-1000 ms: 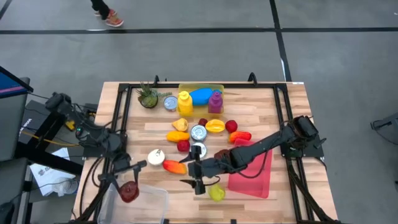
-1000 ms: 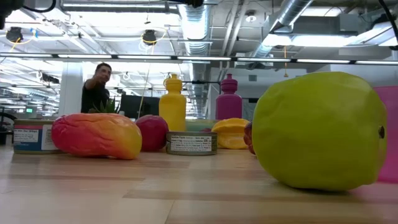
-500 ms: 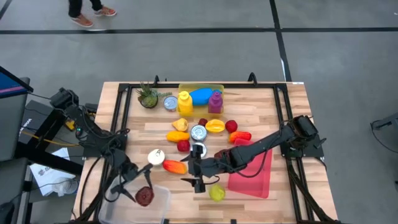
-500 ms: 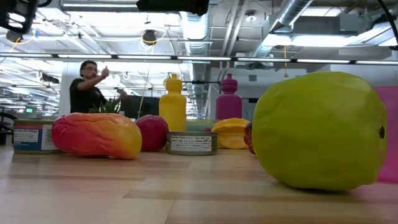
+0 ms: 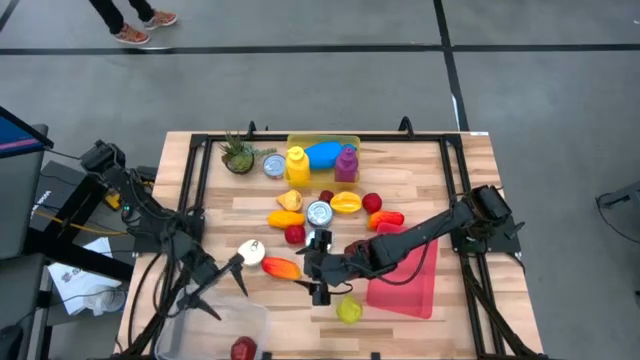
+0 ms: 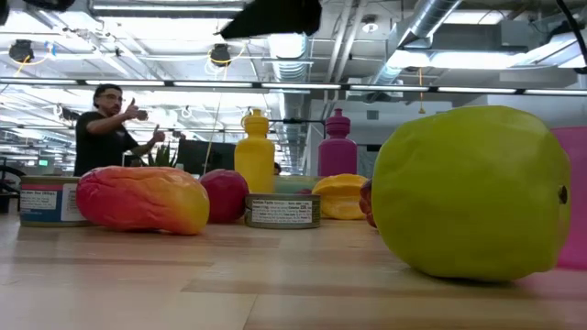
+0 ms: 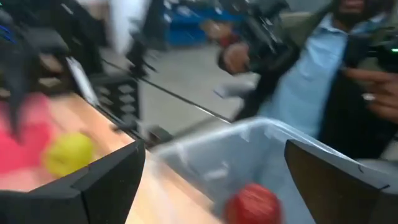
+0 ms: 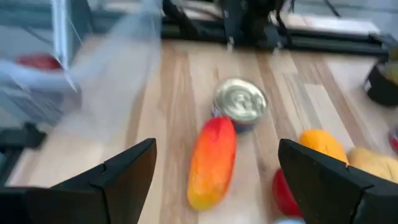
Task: Pick & Place Food Item
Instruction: Put the bottom red tomato into the white bin
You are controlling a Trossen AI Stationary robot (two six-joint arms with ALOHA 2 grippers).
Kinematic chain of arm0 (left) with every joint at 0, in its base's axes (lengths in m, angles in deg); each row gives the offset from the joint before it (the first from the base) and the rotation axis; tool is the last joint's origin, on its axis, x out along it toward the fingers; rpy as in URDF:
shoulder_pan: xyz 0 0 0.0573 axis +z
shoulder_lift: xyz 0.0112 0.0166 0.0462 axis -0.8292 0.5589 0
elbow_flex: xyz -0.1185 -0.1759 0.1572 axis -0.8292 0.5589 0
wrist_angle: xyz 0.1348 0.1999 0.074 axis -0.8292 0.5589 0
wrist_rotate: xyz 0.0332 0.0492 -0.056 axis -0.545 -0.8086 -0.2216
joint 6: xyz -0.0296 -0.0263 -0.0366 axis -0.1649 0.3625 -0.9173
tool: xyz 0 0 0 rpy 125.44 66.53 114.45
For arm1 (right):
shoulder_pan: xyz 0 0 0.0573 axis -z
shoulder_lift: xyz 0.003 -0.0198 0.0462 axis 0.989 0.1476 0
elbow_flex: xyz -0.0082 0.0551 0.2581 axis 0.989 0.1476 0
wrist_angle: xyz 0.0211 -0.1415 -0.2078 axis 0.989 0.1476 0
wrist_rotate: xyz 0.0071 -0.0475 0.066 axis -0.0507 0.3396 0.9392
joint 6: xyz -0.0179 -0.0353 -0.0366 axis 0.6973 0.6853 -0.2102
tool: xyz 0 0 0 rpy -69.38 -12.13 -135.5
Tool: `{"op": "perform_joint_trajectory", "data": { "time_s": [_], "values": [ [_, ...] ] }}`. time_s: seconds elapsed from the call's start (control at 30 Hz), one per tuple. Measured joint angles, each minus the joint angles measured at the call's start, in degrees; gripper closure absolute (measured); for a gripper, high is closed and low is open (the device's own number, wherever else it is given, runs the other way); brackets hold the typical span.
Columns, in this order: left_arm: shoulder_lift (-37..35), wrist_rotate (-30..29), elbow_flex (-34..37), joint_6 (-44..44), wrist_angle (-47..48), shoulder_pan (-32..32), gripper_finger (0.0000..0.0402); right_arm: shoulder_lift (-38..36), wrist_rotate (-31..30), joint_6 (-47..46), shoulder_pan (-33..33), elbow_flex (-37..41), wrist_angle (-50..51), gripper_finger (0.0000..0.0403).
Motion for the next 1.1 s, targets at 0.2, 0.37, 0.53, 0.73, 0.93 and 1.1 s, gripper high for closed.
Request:
{"op": "perform_joint_trajectory", "data": {
  "time_s": [0.2, 0.37, 0.53, 0.73, 0.93, 1.1],
  "values": [
    [-7.32, -15.93, 0.0, 4.78, 1.35, 0.12, 0.0039, 0.03, 1.29, -1.17, 5.07, 0.02, 6.0, 0.0076],
    [-10.47, -26.56, 0.0, 6.94, 4.75, 1.81, 0.0037, 2.02, 9.18, -1.15, 12.47, 0.06, 5.98, 0.0076],
    [-10.44, -28.14, 0.0, 7.03, 7.67, 4.05, 0.0039, 6.22, 16.63, -1.12, 18.39, 0.09, 5.61, 0.0076],
    [-10.44, -28.07, 0.0, 7.02, 8.3, 4.5, 0.0037, 9.97, 22.59, -0.97, 21.88, 0.09, 3.52, 0.0076],
    [-10.44, -28.18, 0.0, 6.72, 9.64, 4.5, 0.0041, 12.85, 27.9, -0.88, 21.73, 0.02, 0.7, 0.0076],
    [-10.44, -28.97, 0.0, 5.88, 10.07, 4.52, 0.0042, 13.38, 28.48, -0.67, 20.53, 0.02, 0.35, 0.0076]
  ]
}}
